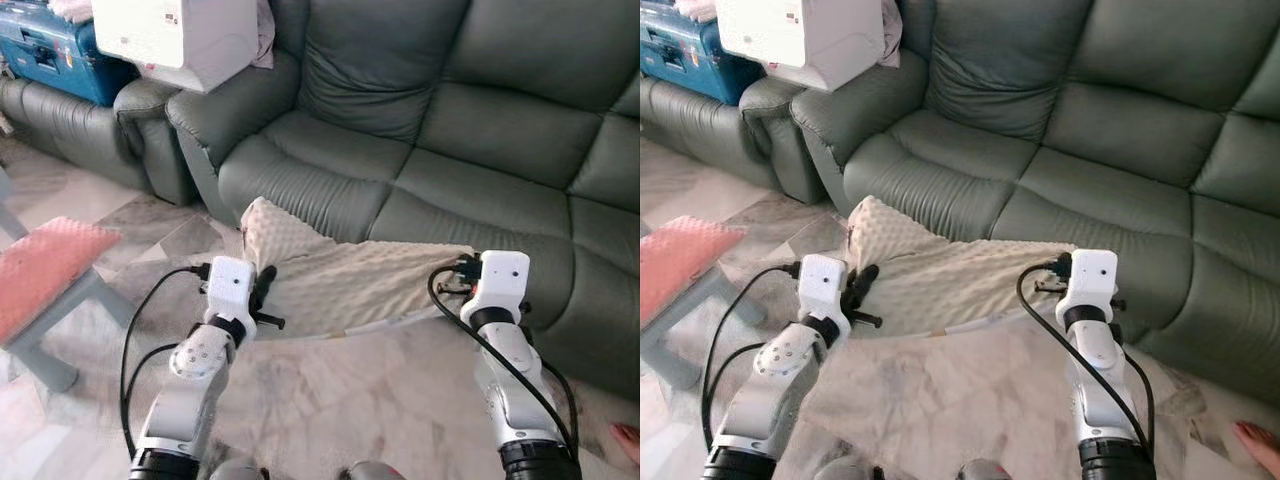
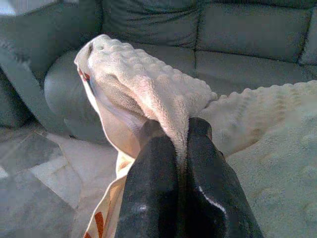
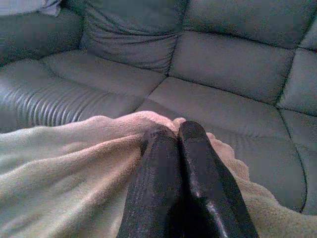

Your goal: Move the pillow to the sofa

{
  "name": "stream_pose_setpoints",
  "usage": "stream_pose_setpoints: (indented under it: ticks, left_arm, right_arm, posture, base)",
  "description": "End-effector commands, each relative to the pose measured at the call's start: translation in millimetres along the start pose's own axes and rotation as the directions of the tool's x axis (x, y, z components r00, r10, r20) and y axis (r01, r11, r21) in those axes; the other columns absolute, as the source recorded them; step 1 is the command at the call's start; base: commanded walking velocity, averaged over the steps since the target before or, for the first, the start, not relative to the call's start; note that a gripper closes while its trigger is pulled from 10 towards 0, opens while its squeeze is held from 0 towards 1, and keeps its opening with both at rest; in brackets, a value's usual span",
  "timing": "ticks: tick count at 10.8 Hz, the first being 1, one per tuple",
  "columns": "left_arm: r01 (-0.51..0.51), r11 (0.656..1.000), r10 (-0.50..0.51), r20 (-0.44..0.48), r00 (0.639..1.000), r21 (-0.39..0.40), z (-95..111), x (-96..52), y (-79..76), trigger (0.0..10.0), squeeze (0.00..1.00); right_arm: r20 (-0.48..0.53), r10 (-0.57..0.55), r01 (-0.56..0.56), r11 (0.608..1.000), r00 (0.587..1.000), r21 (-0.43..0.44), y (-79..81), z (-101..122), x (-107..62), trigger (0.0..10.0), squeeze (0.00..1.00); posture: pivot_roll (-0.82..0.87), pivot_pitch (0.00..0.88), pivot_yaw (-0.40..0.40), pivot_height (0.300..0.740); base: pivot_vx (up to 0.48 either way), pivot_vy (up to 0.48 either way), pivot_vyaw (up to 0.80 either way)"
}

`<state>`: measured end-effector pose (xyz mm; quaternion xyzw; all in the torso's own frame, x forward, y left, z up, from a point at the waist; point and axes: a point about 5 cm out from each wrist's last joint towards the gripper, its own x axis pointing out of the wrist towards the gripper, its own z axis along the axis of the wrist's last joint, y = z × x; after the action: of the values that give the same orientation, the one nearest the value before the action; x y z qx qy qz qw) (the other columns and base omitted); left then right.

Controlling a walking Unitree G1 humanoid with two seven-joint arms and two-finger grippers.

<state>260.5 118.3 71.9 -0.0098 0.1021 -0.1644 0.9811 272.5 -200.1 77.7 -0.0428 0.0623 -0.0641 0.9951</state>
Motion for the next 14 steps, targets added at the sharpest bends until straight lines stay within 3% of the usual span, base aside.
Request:
stream_pose_setpoints:
  ticks: [1, 7, 9, 14]
  left_arm:
    - [0.031, 1.000, -0.031, 0.046, 0.998, 0.005, 10.0, 2.8, -5.4, 10.0, 0.00]
    - [0.047, 0.999, -0.047, 0.045, 0.998, 0.001, 8.1, 2.5, -8.7, 10.0, 0.00]
    - [0.052, 0.999, -0.052, 0.043, 0.998, -0.002, 7.5, 2.5, -9.3, 10.0, 0.00]
    - [0.060, 0.998, -0.060, 0.042, 0.997, 0.002, 7.2, 2.4, -10.8, 10.0, 0.00]
  right_arm:
    - [0.028, -0.018, 0.018, 1.000, 0.999, -0.002, -3.6, 8.1, 3.5, 10.0, 0.00]
    - [0.027, -0.013, 0.013, 1.000, 1.000, -0.008, -3.8, 8.2, 3.7, 10.0, 0.00]
    - [0.024, -0.010, 0.010, 1.000, 1.000, -0.009, -3.5, 7.8, 3.4, 10.0, 0.00]
    - [0.021, -0.003, 0.003, 1.000, 1.000, -0.010, -1.0, 6.9, 2.8, 10.0, 0.00]
  posture:
    - [-0.04, 0.000, 0.006, 0.740]
    - [-0.05, 0.000, 0.003, 0.740]
    - [-0.05, 0.000, 0.003, 0.740]
    - [-0.05, 0.000, 0.006, 0.740]
  base:
    - [0.270, 0.000, -0.80]
    - [0.299, 0.000, -0.80]
    - [0.000, 0.000, -0.80]
    - [0.053, 0.000, 0.00]
